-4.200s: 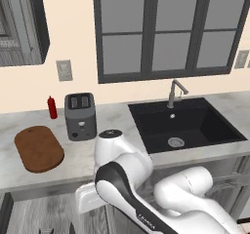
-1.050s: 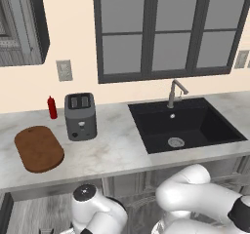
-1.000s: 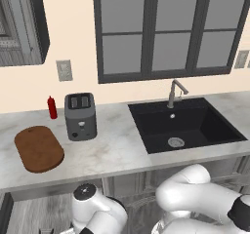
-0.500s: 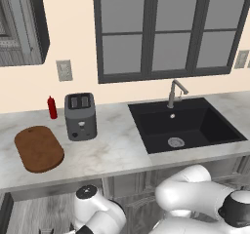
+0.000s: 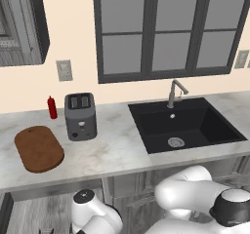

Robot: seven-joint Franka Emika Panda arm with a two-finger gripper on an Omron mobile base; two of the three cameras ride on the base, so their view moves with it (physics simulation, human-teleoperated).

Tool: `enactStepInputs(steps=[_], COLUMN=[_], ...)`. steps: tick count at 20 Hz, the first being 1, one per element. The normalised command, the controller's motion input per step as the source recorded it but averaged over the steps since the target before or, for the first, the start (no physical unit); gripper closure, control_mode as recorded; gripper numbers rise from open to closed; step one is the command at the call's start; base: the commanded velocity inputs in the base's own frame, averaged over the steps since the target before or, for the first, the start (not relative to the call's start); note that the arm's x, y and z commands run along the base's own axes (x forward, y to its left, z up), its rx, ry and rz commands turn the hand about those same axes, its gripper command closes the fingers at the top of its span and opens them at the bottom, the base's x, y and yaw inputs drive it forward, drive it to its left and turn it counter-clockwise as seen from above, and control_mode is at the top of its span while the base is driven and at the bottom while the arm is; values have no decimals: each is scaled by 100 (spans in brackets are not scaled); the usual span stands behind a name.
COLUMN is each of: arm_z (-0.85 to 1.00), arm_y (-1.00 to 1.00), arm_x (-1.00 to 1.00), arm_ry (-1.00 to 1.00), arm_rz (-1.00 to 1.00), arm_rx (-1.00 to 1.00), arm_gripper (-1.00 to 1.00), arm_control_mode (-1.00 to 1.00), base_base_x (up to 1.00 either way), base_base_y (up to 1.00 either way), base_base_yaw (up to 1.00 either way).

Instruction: Open the drawer on the left and place the cutting tools on the cutting board.

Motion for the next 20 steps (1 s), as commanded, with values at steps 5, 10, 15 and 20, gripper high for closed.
enactStepInputs(steps=[5,10,15,20], arm_z=[-26,-28,-18,-19], arm_y=[3,3,12,20], arm_x=[0,0,0,1], arm_ry=[0,0,0,0], arm_rz=[0,0,0,0], arm_rx=[0,0,0,0], arm_gripper=[-100,-100,-100,-100], arm_control_mode=[-100,-100,-100,-100], base_base_x=[0,0,0,0], base_base_y=[0,0,0,0], base_base_yaw=[0,0,0,0])
